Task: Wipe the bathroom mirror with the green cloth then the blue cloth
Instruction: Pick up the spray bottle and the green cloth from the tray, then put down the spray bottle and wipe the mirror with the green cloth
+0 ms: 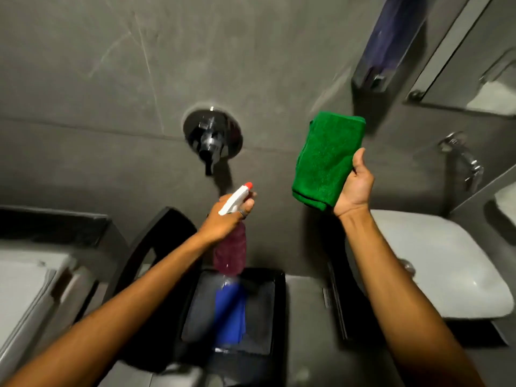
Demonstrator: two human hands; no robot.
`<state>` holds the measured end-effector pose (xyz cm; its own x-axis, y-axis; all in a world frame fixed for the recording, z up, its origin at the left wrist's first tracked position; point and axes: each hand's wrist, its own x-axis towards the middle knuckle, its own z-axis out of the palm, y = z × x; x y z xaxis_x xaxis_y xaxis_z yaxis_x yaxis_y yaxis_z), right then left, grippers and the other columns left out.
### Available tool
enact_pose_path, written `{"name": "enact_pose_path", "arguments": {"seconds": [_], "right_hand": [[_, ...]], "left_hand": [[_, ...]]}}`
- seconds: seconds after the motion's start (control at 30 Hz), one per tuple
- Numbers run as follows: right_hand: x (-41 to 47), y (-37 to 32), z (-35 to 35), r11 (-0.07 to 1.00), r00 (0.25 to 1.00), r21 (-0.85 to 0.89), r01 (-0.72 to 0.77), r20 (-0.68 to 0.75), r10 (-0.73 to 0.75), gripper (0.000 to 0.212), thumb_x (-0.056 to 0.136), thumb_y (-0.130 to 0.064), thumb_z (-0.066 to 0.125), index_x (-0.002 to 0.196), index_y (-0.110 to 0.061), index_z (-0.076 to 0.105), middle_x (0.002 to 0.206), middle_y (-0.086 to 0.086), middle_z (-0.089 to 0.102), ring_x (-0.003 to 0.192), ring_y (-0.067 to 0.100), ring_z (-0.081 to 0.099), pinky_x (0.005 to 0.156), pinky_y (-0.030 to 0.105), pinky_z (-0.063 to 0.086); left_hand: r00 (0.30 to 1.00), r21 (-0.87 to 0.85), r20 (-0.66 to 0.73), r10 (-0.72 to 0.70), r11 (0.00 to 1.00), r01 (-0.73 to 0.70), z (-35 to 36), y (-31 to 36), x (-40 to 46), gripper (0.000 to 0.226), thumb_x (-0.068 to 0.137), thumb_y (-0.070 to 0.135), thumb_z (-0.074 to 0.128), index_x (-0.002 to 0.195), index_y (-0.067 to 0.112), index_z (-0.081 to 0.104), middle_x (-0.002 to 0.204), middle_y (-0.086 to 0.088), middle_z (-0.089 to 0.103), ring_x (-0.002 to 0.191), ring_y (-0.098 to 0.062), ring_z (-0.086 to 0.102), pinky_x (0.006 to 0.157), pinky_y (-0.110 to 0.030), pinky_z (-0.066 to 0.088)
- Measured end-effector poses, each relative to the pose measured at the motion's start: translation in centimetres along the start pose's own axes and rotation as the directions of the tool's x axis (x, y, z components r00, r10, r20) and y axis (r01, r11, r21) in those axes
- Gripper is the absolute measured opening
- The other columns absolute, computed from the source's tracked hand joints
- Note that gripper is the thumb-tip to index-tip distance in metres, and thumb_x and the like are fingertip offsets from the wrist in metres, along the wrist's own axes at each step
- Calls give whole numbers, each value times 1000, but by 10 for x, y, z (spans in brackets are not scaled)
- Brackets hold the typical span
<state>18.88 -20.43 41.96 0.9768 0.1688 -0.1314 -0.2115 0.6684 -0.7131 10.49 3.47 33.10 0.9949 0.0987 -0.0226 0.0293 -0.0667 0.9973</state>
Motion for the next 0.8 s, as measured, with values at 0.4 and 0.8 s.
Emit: {"name": "enact_pose_path", "arguments": {"seconds": [0.4,0.8], "right_hand": [[-40,178,-122,937,915,35,-347,-208,346,60,100,-56,34,110,-17,78,114,8,77,105,28,73,94,53,57],[-65,202,-154,942,925,76,-325,-181,334,48,77,-53,60,106,-20,79,114,8,77,104,30,74,82,50,61]], "left_hand": [[745,-145,-337,-575,814,562,-19,-218,-78,56,98,5,63,151,-2,45,162,-22,41,149,-37,45,125,-47,35],[655,-221,-395,-645,758,614,-18,-265,-86,74,96,2,66,161,4,29,161,-19,43,147,-32,46,125,-41,35]]}}
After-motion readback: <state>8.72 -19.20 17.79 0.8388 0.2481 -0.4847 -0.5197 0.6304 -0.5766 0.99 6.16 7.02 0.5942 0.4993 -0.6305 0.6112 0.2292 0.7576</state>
